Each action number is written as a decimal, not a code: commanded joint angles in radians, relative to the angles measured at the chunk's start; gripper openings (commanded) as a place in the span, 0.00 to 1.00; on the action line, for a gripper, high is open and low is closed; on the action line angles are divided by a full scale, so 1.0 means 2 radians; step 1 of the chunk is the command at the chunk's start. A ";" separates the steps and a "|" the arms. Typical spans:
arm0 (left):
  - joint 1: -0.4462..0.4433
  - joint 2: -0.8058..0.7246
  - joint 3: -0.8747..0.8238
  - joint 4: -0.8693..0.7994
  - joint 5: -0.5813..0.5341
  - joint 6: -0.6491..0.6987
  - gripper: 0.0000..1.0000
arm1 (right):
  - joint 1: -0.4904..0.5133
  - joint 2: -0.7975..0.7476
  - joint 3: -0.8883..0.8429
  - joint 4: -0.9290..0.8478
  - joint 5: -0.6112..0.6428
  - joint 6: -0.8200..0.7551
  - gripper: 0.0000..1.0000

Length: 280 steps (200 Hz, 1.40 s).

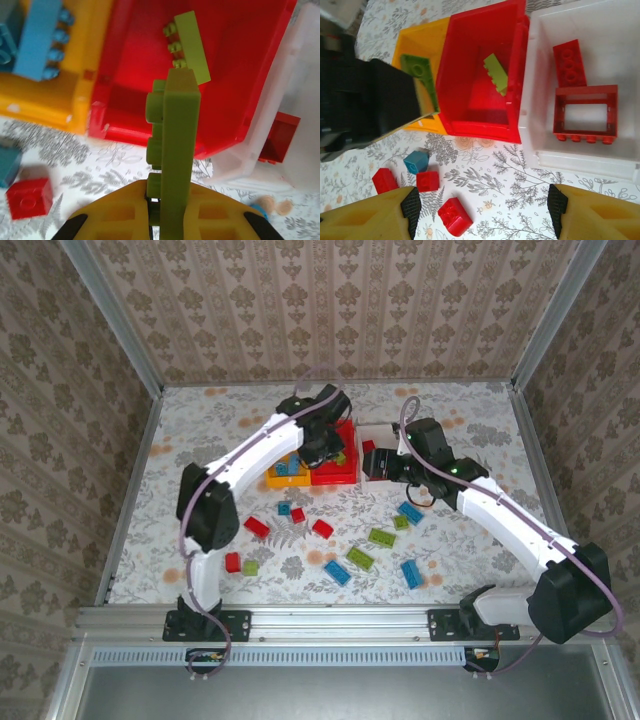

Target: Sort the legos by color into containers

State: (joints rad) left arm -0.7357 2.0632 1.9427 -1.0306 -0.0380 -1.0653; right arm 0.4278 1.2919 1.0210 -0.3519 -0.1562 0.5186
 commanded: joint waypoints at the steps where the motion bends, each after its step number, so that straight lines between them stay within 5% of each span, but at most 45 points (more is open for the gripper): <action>1: 0.009 0.049 0.056 -0.051 0.008 0.063 0.00 | -0.002 -0.013 0.015 -0.024 0.022 0.005 0.71; 50: 0.021 0.118 0.115 -0.054 0.013 0.076 0.05 | -0.004 -0.020 0.007 -0.033 0.019 -0.005 0.71; 77: 0.025 0.125 0.117 -0.055 0.023 0.078 0.18 | -0.004 -0.018 0.005 -0.038 0.020 -0.008 0.72; 178: 0.022 0.040 0.090 -0.038 0.013 0.094 0.43 | -0.006 -0.017 0.014 -0.086 0.047 -0.020 0.73; 228: 0.007 -0.112 -0.055 0.064 -0.014 0.168 0.58 | 0.008 -0.017 0.022 -0.144 0.056 -0.037 0.71; 280: 0.005 -0.371 -0.359 0.193 -0.039 0.196 0.64 | 0.171 0.077 0.026 -0.096 0.003 -0.158 0.75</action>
State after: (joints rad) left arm -0.7330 1.4815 1.4181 -0.7517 -0.0689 -0.7238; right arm 0.6777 1.3476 1.0790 -0.5793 -0.0887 0.3355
